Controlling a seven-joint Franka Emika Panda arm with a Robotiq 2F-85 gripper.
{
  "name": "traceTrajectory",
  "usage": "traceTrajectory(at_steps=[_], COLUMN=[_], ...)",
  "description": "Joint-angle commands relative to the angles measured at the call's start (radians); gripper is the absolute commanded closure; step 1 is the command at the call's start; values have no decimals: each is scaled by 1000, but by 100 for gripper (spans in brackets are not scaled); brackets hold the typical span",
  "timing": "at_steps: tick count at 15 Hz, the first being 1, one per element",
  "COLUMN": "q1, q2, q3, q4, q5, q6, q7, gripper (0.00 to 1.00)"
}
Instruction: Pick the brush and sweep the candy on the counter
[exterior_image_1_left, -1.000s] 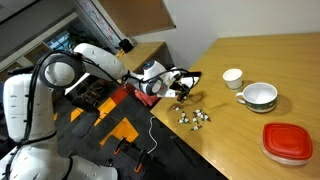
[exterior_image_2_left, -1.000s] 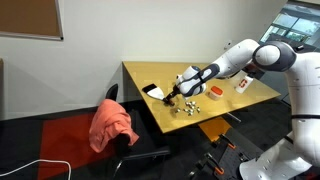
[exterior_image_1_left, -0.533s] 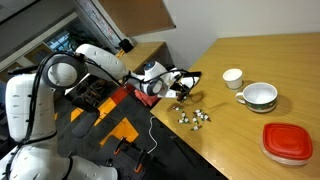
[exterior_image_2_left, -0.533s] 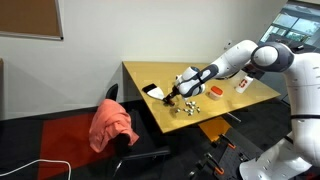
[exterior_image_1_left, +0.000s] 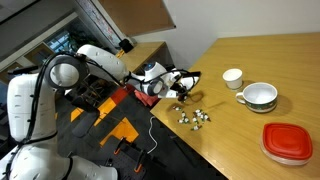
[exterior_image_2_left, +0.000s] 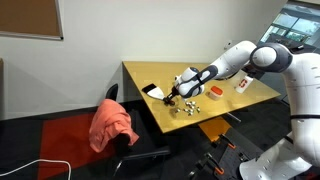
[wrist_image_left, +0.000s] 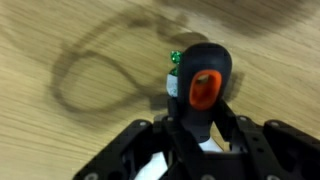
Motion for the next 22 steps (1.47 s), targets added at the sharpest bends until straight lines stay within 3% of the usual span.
traceTrajectory(at_steps=[1, 15, 20, 22], q1=[-14, 13, -52, -113], q2=[10, -220, -348, -409], q3=[14, -5, 70, 144], q4=[23, -153, -261, -312], q5=[-33, -32, -18, 9], q6=[-16, -36, -105, -171], q7=[25, 53, -19, -102], gripper=[87, 87, 87, 87])
